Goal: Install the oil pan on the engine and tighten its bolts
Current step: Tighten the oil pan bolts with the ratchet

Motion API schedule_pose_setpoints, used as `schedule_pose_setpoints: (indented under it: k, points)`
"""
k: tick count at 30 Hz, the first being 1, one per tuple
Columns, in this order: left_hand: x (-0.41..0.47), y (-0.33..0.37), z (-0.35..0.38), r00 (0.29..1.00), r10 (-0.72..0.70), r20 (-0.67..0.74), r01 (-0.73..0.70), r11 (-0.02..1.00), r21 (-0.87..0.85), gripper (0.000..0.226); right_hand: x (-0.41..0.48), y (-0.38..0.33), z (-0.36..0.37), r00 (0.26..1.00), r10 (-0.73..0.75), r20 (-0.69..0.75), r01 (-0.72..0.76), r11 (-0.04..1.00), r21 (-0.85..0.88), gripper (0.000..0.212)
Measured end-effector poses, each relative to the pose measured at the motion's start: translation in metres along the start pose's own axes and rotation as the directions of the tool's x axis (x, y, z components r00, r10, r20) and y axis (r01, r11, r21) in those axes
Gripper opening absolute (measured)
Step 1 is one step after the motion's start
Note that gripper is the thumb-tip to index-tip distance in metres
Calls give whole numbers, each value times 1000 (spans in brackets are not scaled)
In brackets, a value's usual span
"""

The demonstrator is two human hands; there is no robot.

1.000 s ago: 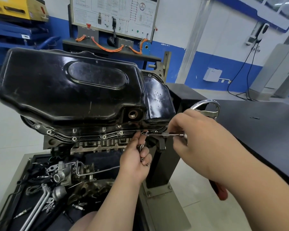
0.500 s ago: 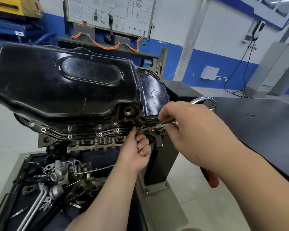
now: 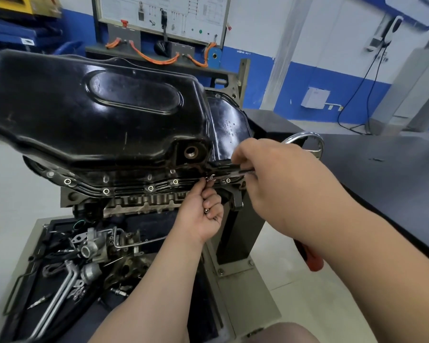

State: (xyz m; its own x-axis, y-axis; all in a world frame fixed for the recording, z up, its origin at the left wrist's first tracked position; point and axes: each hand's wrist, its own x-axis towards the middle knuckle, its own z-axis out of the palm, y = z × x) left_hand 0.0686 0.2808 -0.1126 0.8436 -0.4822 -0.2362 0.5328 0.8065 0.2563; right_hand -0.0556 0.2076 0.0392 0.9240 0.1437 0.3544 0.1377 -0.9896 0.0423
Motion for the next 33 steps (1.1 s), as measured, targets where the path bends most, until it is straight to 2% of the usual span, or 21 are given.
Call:
schedule_pose_setpoints:
  k: [2, 5, 8, 12, 15, 17, 21, 24, 27, 30, 33]
  points:
    - [0, 0, 0, 1000, 3, -5, -3, 1000, 15, 30, 2, -1, 3, 997, 21, -69, -26, 996, -80, 14]
    - [1, 0, -1, 1000, 8, -2, -8, 1000, 28, 30, 1, -4, 5, 990, 84, -114, -95, 991, -94, 21]
    - [2, 1, -3, 1000, 13, 11, -14, 999, 34, 30, -1, -5, 4, 995, 35, -90, -38, 999, -37, 18]
    - [4, 1, -3, 1000, 7, 9, -8, 999, 35, 29, 0, -4, 1, 1000, 2, 0, -2, 1000, 2, 32]
    - [4, 1, -4, 1000, 9, 6, -9, 999, 45, 29, 4, -1, 6, 994, 39, -101, -48, 996, -80, 16]
    - [4, 1, -4, 1000, 6, 14, -7, 999, 49, 29, 5, -1, 7, 986, 89, -143, -102, 991, -88, 19]
    - [4, 1, -5, 1000, 11, 19, -12, 998, 56, 30, -1, -2, 7, 993, 55, -101, -54, 998, 11, 19]
    - [4, 1, -5, 1000, 12, 11, -13, 998, 58, 28, -2, -3, 3, 1000, 18, -9, -17, 999, 42, 31]
    - [3, 2, -5, 1000, 7, 9, -8, 997, 70, 28, 3, -2, 8, 995, 37, -92, -43, 997, -60, 16]
    - [1, 3, -5, 1000, 7, -1, -7, 996, 93, 28, 4, -2, 10, 983, 122, -137, -127, 991, -31, 21]
    - [0, 3, -6, 1000, 14, -10, -13, 994, 106, 30, -2, -3, 9, 989, 93, -111, -90, 995, 39, 18]
